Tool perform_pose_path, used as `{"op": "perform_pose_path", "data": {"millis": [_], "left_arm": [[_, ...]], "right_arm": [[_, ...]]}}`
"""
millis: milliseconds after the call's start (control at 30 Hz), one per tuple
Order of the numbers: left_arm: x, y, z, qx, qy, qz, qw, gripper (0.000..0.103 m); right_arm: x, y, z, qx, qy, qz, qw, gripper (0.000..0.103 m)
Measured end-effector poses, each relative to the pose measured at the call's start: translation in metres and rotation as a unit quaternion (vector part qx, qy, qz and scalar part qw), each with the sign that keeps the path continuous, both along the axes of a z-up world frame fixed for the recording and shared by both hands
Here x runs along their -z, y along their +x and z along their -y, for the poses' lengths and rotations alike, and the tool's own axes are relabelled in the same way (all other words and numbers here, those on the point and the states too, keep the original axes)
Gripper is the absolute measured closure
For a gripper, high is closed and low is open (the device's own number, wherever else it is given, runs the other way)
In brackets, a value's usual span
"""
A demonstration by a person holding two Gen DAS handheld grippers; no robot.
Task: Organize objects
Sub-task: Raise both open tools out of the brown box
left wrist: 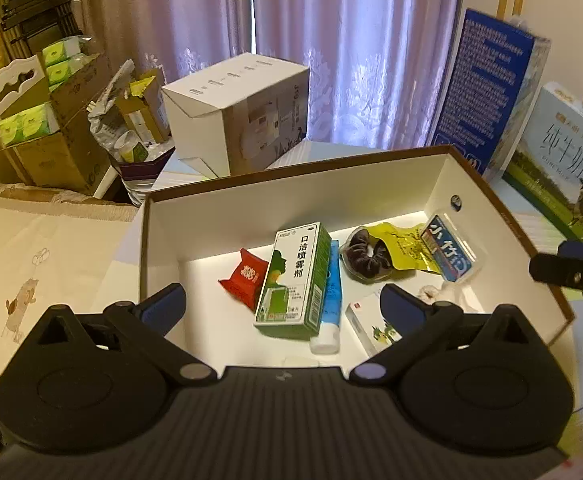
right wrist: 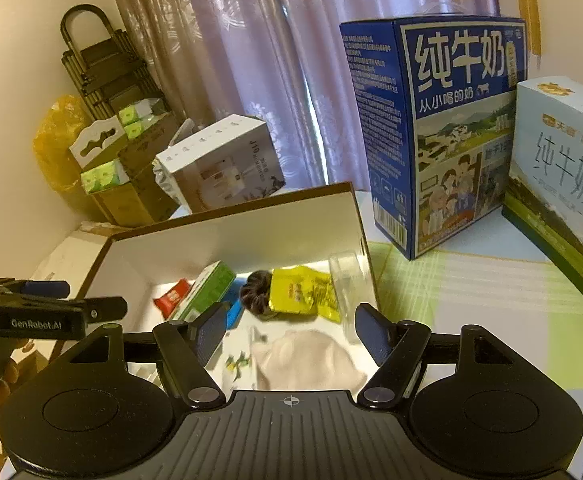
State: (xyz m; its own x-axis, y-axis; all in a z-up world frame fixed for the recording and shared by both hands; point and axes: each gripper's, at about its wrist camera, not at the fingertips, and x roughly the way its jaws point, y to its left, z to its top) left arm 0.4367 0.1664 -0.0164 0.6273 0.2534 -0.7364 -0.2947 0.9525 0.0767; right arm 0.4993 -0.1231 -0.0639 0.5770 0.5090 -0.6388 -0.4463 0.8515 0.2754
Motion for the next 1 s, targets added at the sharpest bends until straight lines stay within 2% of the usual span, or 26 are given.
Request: {"op": "perform_pose_path", "data": {"millis": [300, 633, 1000], "left_arm": [[-0.020, -0.048, 0.015, 0.005, -0.005, 0.021, 0.9998, 0.001], [-0.028, -0.099, 0.041, 0.044, 0.020, 0.037, 0.9981, 0.001], [-0.037, -0.156, 0.049, 0.066, -0.016, 0.034, 0.9972, 0.001]], "right_arm": [[-0.011, -0.048, 0.007, 0.004, 0.013, -0.010, 1.000, 0.034], [-0.028, -0.106, 0.009, 0.027, 0.016, -0.001, 0.999, 0.034], [-0.036, -0.166, 0.022, 0.069, 0.057, -0.024, 0.996, 0.034]]}}
